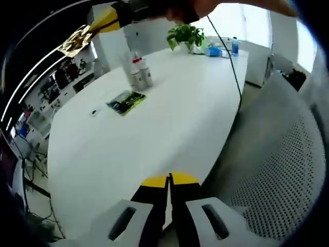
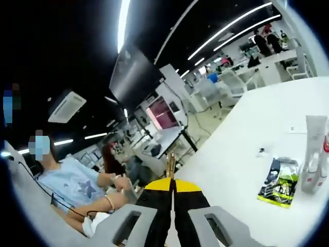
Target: Arrange the skincare products in the storage area until every visible bottle or jar stands upright without overlapping.
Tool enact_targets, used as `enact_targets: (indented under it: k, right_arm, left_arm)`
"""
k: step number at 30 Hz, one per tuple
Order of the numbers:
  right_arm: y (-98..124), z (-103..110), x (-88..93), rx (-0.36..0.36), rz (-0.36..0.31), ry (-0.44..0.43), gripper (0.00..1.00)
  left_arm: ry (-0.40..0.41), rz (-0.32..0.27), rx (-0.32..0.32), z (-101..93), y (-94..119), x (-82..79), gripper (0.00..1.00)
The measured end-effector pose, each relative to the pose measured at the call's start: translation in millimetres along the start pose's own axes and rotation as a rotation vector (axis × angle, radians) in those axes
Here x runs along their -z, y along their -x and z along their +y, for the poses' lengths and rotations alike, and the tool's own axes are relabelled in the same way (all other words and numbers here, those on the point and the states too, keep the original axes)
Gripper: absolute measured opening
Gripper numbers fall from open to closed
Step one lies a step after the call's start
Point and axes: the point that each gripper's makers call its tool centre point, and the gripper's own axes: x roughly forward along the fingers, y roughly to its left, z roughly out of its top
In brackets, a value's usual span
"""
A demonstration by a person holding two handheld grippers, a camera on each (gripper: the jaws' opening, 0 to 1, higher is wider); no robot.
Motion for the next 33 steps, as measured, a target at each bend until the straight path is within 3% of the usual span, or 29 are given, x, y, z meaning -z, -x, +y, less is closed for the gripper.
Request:
enact_targets:
  k: [14, 16, 21, 23, 25, 27, 31, 33]
  right_arm:
    - [-46.8, -54.6, -40.5, 0.115, 0.081, 0.024, 0.00]
    - [-55.8, -61.2, -49.1, 0.128, 0.111, 0.048, 0.00]
    - [-76.7, -83.2, -76.4, 0.159, 0.104, 0.041, 0.00]
    - [-85.4, -98.1, -71.1, 0.175, 0.102, -0.047, 0.00]
    - [-90.8, -119.2, -51.5, 0.226, 0.149, -0.078, 0.00]
    - [-98.0, -130.6, -32.3, 0.229, 0.166, -0.138, 0.00]
    - [-103.9, -160.1, 6.6, 0.284, 0.241, -0.168, 0.00]
    - [-102.9, -178.1, 18.5, 0.332, 0.243, -0.200, 0.00]
  left_arm:
    - [0.012, 0.040, -0.077, 17.5, 4.1, 11.5, 0.00]
    - [0.011, 0.031, -0.075, 17.5, 4.3, 10.5, 0.00]
    - [0.032, 0.045, -0.070, 18.3, 3.1, 13.5, 0.00]
    - [0.041, 0.050, -0.067, 18.1, 2.2, 14.8, 0.00]
    - [0.042, 0.059, -0.068, 18.0, 1.8, 16.4, 0.00]
    - [0.047, 0.061, -0.070, 18.6, 1.6, 17.1, 0.00]
    - [0.060, 0.080, -0.081, 20.5, 1.5, 21.8, 0.00]
    - [0.065, 0.080, -0.070, 18.2, 1.7, 21.8, 0.00]
